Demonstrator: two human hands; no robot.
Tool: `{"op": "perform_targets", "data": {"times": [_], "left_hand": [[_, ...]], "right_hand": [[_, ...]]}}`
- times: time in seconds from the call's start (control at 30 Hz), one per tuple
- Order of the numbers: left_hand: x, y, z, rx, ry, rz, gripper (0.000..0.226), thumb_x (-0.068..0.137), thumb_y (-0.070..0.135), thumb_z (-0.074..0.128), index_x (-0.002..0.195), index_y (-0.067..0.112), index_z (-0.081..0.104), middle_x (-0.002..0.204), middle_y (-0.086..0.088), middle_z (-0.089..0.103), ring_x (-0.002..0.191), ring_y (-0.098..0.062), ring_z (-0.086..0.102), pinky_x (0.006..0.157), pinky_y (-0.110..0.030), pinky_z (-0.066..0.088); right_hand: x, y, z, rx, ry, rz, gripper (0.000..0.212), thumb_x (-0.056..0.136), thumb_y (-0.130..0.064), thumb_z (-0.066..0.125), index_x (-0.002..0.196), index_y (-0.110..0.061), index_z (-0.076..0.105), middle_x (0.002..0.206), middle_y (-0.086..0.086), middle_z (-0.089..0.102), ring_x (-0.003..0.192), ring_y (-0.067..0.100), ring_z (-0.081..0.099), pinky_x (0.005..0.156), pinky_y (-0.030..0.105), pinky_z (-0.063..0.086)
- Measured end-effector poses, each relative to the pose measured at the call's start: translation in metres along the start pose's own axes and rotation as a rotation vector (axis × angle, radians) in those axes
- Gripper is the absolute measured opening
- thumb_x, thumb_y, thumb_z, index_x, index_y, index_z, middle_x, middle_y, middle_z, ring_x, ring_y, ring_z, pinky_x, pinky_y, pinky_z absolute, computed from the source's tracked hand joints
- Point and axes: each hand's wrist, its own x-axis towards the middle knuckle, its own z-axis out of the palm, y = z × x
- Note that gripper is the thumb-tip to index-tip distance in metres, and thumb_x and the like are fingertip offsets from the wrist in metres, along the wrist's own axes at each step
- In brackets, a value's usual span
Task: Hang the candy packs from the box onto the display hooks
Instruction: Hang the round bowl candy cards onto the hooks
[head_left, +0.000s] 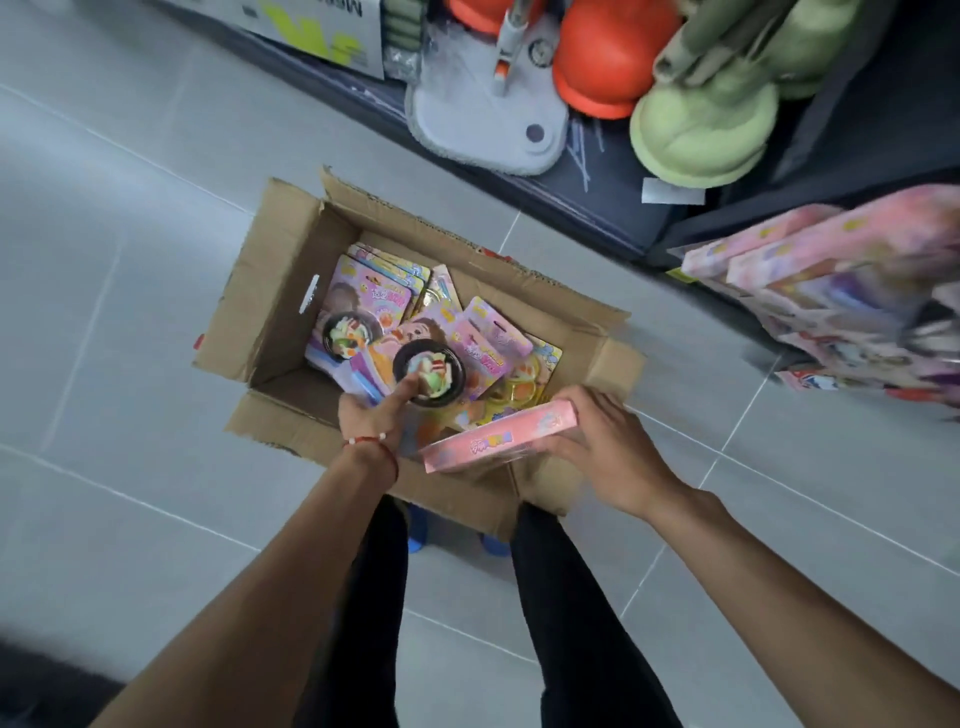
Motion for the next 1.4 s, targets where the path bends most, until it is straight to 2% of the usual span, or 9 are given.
{"op": "perform_targets", "data": {"times": [0.2,0.37,0.5,0.6,0.7,0.87,1.07,1.23,1.4], "left_hand": [[-0.113,0.051,-0.031,0.026,0.014,0.242,0.047,0.083,0.019,0.084,0.092,-0.003,0.044,0.070,-0.007,0.041,0.040,-0.004,0.037,0.031,-0.012,0.028],[-0.186,0.083,-0.062,-0.077,-0.048,0.302,0.040,0.075,0.016,0.087,0.094,-0.010,0.063,0.073,0.001,0.066,0.058,-0.006,0.060,0.043,-0.015,0.045],[-0.231,0.100,-0.084,-0.197,-0.130,0.362,0.039,0.074,0.010,0.086,0.108,-0.001,0.070,0.096,-0.007,0.075,0.083,-0.021,0.071,0.072,-0.030,0.055],[-0.271,0.117,-0.097,-0.220,-0.209,0.389,0.022,0.080,0.003,0.079,0.083,0.013,0.060,0.061,0.012,0.067,0.060,-0.006,0.063,0.054,-0.019,0.051],[-0.308,0.133,-0.109,-0.238,-0.322,0.423,0.020,0.080,0.003,0.077,0.092,0.008,0.061,0.049,0.018,0.060,0.051,-0.002,0.060,0.052,-0.021,0.050],[-0.373,0.147,-0.123,-0.202,-0.510,0.472,0.051,0.075,0.022,0.085,0.118,0.006,0.061,0.108,-0.013,0.071,0.097,-0.026,0.073,0.084,-0.040,0.062],[-0.448,0.164,-0.116,-0.223,-0.810,0.426,0.087,0.049,0.032,0.098,0.126,0.004,0.068,0.132,-0.023,0.065,0.121,-0.039,0.065,0.106,-0.060,0.048],[-0.535,0.178,-0.105,-0.272,-0.977,0.498,0.060,0.080,0.014,0.076,0.137,0.006,0.060,0.136,-0.021,0.063,0.126,-0.041,0.060,0.109,-0.060,0.044],[-0.617,0.184,-0.087,-0.310,-1.101,0.602,0.064,0.085,0.016,0.071,0.145,0.002,0.051,0.145,-0.019,0.057,0.134,-0.036,0.055,0.114,-0.053,0.041]], "right_hand": [[-0.068,-0.018,-0.066,0.033,0.061,0.113,0.044,0.096,-0.047,0.063,0.123,-0.013,0.054,0.124,0.006,0.061,0.117,0.031,0.055,0.092,0.046,0.044],[-0.131,-0.035,-0.109,0.303,0.153,0.267,0.050,0.090,-0.063,0.059,0.115,-0.021,0.050,0.126,-0.001,0.062,0.115,0.023,0.062,0.094,0.046,0.050],[-0.181,-0.044,-0.122,0.592,0.252,0.296,0.057,0.079,-0.076,0.054,0.113,-0.031,0.049,0.122,-0.006,0.066,0.107,0.017,0.068,0.089,0.050,0.058],[-0.224,-0.065,-0.130,0.786,0.389,0.310,0.034,0.098,-0.043,0.062,0.124,-0.023,0.052,0.125,-0.003,0.068,0.105,0.007,0.070,0.077,0.020,0.059],[-0.269,-0.090,-0.135,0.927,0.562,0.278,0.026,0.102,-0.028,0.061,0.125,-0.019,0.057,0.116,-0.008,0.071,0.097,-0.003,0.070,0.070,0.009,0.051],[-0.336,-0.124,-0.150,1.153,0.820,0.251,0.016,0.102,-0.019,0.060,0.116,-0.011,0.063,0.106,0.000,0.074,0.084,0.002,0.072,0.065,0.013,0.053],[-0.399,-0.140,-0.185,1.259,1.080,0.173,0.022,0.102,-0.018,0.060,0.121,-0.006,0.061,0.103,0.000,0.076,0.092,0.012,0.076,0.064,0.016,0.055],[-0.445,-0.133,-0.229,1.308,1.227,0.049,0.025,0.106,-0.019,0.053,0.129,-0.011,0.058,0.111,0.002,0.075,0.093,0.011,0.075,0.065,0.018,0.057],[-0.489,-0.113,-0.289,1.282,1.330,-0.060,0.025,0.107,-0.021,0.048,0.130,-0.013,0.055,0.110,-0.006,0.073,0.088,0.001,0.074,0.064,0.017,0.057]]}}
